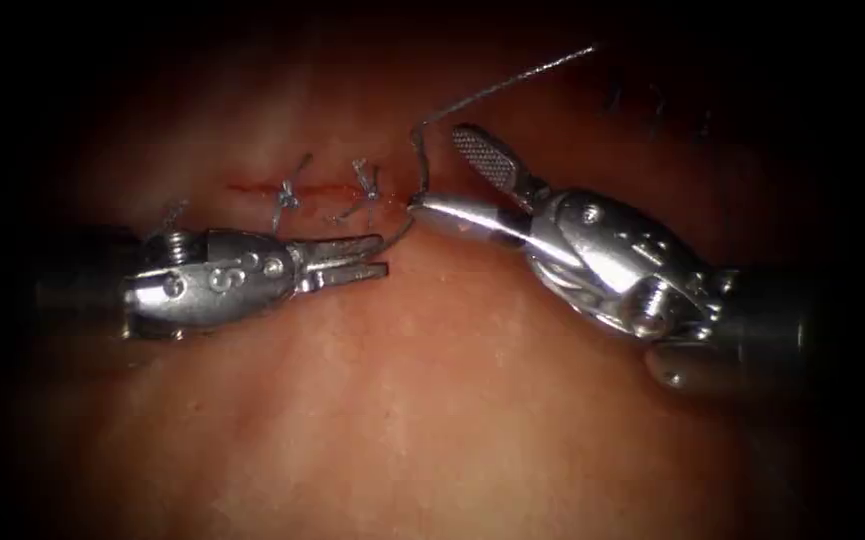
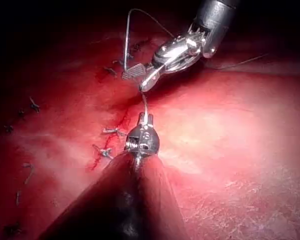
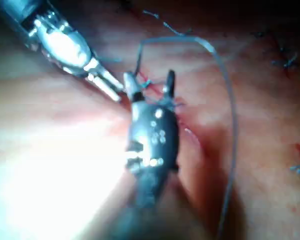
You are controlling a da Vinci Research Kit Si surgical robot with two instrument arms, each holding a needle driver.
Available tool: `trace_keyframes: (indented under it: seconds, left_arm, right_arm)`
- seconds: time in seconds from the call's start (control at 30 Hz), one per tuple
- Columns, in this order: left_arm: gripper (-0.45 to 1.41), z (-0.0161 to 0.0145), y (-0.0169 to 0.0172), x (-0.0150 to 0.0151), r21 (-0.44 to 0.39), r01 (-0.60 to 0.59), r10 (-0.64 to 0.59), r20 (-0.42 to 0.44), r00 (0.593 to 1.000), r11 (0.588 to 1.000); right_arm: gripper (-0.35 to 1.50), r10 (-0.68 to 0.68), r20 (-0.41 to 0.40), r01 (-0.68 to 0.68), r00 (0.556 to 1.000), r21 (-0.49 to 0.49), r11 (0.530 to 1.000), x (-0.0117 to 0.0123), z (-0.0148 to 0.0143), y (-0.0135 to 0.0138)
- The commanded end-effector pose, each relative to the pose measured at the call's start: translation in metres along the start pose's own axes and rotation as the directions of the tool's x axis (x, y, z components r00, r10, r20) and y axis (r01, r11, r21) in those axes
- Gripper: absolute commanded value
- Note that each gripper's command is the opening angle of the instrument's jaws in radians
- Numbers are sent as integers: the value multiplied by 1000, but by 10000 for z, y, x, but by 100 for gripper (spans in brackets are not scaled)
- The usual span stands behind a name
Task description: Wound Closure
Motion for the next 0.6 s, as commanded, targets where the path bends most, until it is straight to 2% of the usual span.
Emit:
trace_keyframes:
  seconds: [0.03, 0.17, 0.2, 0.23, 0.27, 0.3, 0.33, 0.37, 0.4, 0.5, 0.6]
  left_arm:
    - [-45, 8, -3, -1, -3, -4, 4, -4, 1000, 1000]
    - [-45, 9, -2, -2, 2, -9, 9, -1, 1000, 1000]
    - [-45, 10, -2, -2, 7, -9, 9, 2, 1000, 1000]
    - [-45, 10, -2, -2, 7, -9, 9, 2, 1000, 1000]
    - [-45, 10, -2, -2, 7, -9, 9, 2, 1000, 1000]
    - [-45, 10, -2, -1, 10, -9, 9, 4, 1000, 1000]
    - [-45, 10, -2, -1, 10, -9, 9, 4, 1000, 1000]
    - [-45, 10, -1, -1, 10, -9, 9, 4, 1000, 1000]
    - [-45, 10, -1, -1, 13, -9, 9, 5, 1000, 1000]
    - [-45, 11, 2, 0, 44, -108, 107, 29, 994, 993]
    - [-45, 14, 4, 2, 54, -123, 122, 30, 992, 991]
  right_arm:
    - [135, -4, -4, 4, 1000, 7, 1000, -1, 10, 1]
    - [128, -4, -5, 4, 1000, 3, 1000, 0, 14, -1]
    - [123, -4, -5, 4, 1000, 0, 1000, 0, 15, -1]
    - [108, -4, -6, 4, 1000, -3, 1000, 0, 16, -3]
    - [86, -4, -6, 4, 1000, -2, 1000, 0, 16, -4]
    - [17, -4, -8, 4, 1000, 7, 1000, 0, 14, -5]
    - [-23, -3, -5, 3, 1000, 8, 1000, 2, 14, -5]
    - [-35, 0, -4, 0, 1000, 12, 1000, 4, 12, -3]
    - [-35, 0, -4, 0, 1000, 10, 1000, 5, 10, -2]
    - [-35, 0, -6, 0, 1000, 12, 1000, 5, 5, 2]
    - [-35, 1, -26, -2, 1000, -12, 1000, 8, -4, 10]
